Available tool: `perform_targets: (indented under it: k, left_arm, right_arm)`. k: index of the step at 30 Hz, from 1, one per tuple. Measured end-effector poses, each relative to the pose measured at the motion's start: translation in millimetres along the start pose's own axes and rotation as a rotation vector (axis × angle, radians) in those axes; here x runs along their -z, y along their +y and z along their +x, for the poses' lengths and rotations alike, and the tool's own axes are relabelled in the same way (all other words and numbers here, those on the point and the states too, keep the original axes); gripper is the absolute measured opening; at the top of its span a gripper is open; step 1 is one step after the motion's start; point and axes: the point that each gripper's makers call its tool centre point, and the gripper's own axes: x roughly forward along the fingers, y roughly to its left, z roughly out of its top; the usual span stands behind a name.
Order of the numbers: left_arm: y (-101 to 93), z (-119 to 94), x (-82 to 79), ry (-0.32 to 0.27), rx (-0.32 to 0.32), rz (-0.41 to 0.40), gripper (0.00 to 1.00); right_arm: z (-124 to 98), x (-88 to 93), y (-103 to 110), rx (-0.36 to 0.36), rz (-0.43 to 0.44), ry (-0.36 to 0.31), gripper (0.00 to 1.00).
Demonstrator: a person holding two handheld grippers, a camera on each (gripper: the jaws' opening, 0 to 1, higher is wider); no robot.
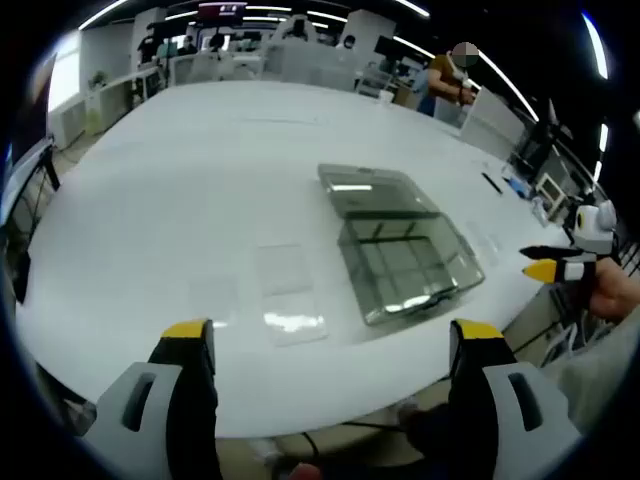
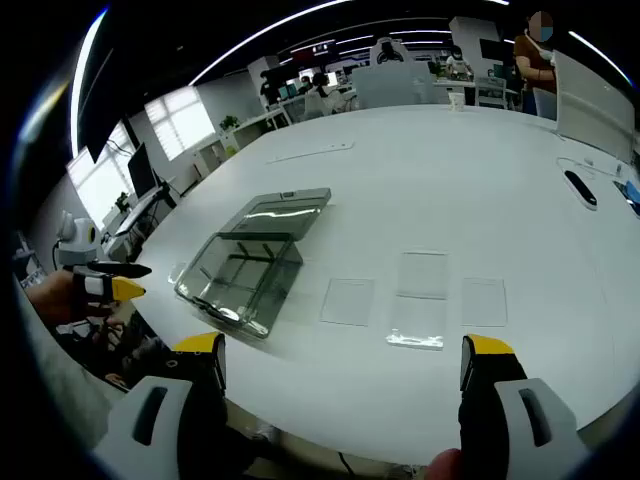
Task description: Insert the divider into the dual guide fixture by aligning both edges with the guide slots and pushing it downward to the bottom, including one-sided entry, uneven engagement, binding, and posture correction.
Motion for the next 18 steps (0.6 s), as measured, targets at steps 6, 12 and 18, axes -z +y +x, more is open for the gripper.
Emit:
perform_targets:
  k: [6, 12, 18]
  left_arm:
    - [0.5, 0.7, 0.7, 0.003, -0.001, -0.004, 0.95]
    - [0.9, 1.0, 0.8, 0.002, -0.002, -0.005, 0.95]
    - [0.6, 0.2, 0.9, 0.001, -0.002, -0.004, 0.95]
  right_arm:
    - [0.9, -0.3, -1.1, 0.002, 0.002, 0.000, 0.96]
    - [0.5, -0.1, -0.5, 0.002, 0.003, 0.000, 0.96]
    - [-0.1, -0.1, -0.8, 0.003, 0.003, 0.000, 0.96]
